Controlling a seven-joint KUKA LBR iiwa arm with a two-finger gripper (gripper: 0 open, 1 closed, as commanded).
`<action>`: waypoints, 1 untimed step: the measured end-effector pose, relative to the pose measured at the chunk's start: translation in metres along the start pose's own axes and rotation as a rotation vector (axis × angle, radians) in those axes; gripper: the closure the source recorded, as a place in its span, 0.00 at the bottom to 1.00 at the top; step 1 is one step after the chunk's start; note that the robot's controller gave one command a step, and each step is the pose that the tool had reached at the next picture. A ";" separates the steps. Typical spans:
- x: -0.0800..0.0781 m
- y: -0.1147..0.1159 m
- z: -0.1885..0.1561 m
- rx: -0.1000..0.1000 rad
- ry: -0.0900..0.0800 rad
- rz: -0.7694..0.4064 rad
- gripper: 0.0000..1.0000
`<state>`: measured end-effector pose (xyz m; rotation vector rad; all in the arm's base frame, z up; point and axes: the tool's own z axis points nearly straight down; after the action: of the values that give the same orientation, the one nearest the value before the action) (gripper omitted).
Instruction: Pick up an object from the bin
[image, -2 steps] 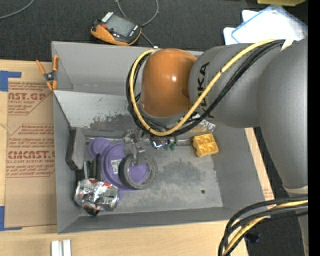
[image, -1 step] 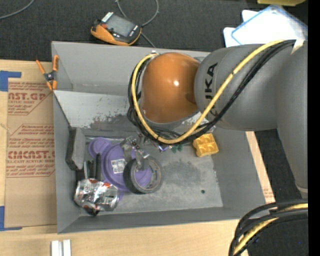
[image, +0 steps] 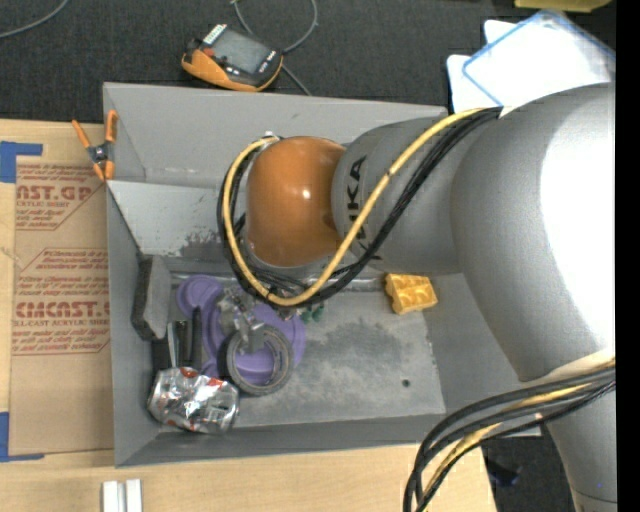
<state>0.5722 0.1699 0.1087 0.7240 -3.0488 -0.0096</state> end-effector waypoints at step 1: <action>0.030 -0.008 -0.102 0.004 -0.011 -0.080 1.00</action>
Offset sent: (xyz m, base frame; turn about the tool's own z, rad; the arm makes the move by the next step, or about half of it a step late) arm -0.0127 -0.0032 0.0516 -0.0159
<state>0.5499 0.1491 0.2112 0.8481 -3.0292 -0.0086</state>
